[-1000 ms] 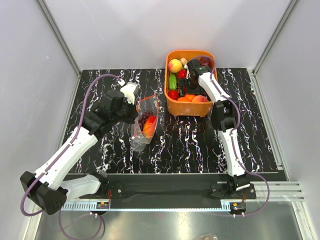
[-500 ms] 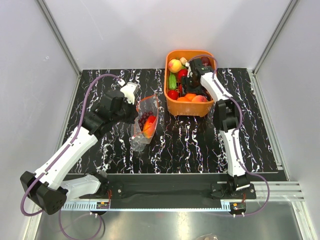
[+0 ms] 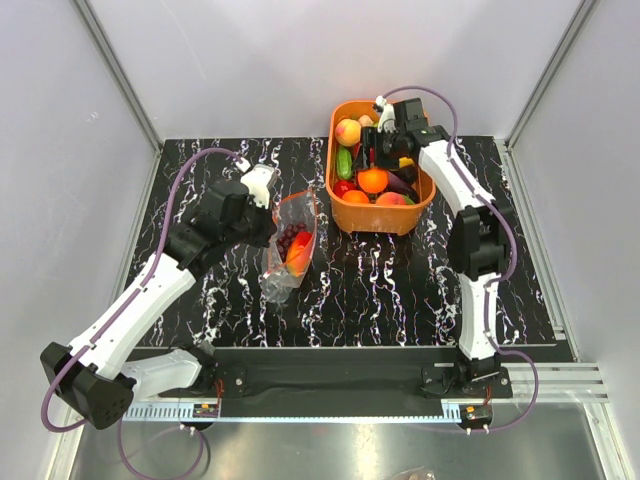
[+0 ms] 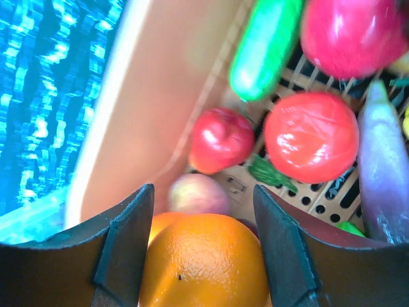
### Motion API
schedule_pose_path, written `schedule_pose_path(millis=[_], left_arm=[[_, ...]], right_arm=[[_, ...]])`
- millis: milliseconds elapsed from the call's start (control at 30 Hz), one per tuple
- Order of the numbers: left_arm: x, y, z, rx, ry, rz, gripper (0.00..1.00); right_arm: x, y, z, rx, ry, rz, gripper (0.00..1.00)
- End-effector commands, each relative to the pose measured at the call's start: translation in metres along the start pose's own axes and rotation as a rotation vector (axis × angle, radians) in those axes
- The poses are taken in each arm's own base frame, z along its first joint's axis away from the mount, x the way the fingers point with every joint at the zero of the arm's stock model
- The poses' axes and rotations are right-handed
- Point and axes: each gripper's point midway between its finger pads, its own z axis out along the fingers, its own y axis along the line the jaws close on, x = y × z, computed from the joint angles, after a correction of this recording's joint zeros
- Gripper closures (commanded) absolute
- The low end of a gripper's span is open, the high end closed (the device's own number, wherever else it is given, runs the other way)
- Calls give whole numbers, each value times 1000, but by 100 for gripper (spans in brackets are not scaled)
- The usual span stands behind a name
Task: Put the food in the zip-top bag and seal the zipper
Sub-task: Pick up the fake fruit from the bin, then place the fake fruit in the zipper food storage bag.
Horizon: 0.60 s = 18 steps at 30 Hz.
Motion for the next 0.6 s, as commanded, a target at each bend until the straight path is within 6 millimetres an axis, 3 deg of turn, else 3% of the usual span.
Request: schedule_pose_path(millis=[0, 400, 567], left_arm=[[-20, -1, -7, -1, -64, 11, 100], [-20, 0, -6, -4, -63, 10, 100], [-19, -8, -1, 41, -46, -2, 100]], right_arm=[[-39, 42, -40, -96, -136, -65, 90], [-52, 61, -76, -114, -199, -73, 92], [-52, 96, -96, -194, -215, -51, 92]])
